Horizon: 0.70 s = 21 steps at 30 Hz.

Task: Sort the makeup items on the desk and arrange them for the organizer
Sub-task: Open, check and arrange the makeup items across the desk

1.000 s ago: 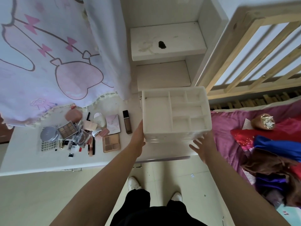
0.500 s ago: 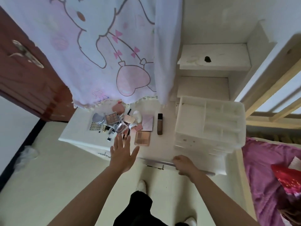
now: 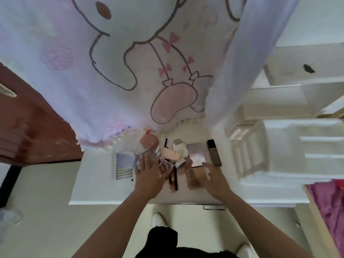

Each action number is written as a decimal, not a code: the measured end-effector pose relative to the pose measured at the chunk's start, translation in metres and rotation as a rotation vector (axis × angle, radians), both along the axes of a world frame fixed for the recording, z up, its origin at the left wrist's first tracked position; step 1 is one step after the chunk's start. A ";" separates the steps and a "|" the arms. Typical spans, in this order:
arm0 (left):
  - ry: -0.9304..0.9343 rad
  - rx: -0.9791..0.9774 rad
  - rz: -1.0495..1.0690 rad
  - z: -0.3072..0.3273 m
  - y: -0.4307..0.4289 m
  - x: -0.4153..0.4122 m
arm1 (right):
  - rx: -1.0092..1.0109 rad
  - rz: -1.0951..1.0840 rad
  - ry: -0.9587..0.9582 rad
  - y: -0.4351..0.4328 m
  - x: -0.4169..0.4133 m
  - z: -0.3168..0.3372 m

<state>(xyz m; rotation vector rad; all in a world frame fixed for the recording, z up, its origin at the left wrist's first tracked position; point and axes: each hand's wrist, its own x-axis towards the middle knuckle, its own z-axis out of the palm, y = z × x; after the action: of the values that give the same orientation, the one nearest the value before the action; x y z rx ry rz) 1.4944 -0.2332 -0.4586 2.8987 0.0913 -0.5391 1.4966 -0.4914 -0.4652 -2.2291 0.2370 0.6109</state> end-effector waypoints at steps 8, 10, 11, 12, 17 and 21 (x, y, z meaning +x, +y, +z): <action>0.015 0.079 -0.232 -0.048 0.100 0.047 | -0.337 0.144 -0.309 0.098 0.022 -0.011; 0.038 0.089 -0.163 -0.053 0.121 0.057 | -0.408 0.229 -0.337 0.110 0.025 -0.018; 0.042 0.087 -0.093 -0.055 0.132 0.060 | -0.431 0.273 -0.321 0.114 0.028 -0.023; 0.028 0.080 -0.026 -0.057 0.143 0.063 | -0.443 0.308 -0.298 0.118 0.031 -0.031; 0.008 0.091 -0.001 -0.065 0.196 0.055 | -0.538 0.381 -0.249 0.143 0.053 -0.053; 0.013 0.122 -0.025 -0.068 0.208 0.046 | -0.546 0.427 -0.218 0.159 0.066 -0.056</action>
<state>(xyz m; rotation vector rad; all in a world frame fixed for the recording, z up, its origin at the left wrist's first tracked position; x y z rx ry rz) 1.5403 -0.0251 -0.5269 3.0192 0.0925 -0.5761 1.5631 -0.3325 -0.5217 -2.8859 -0.2201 0.5622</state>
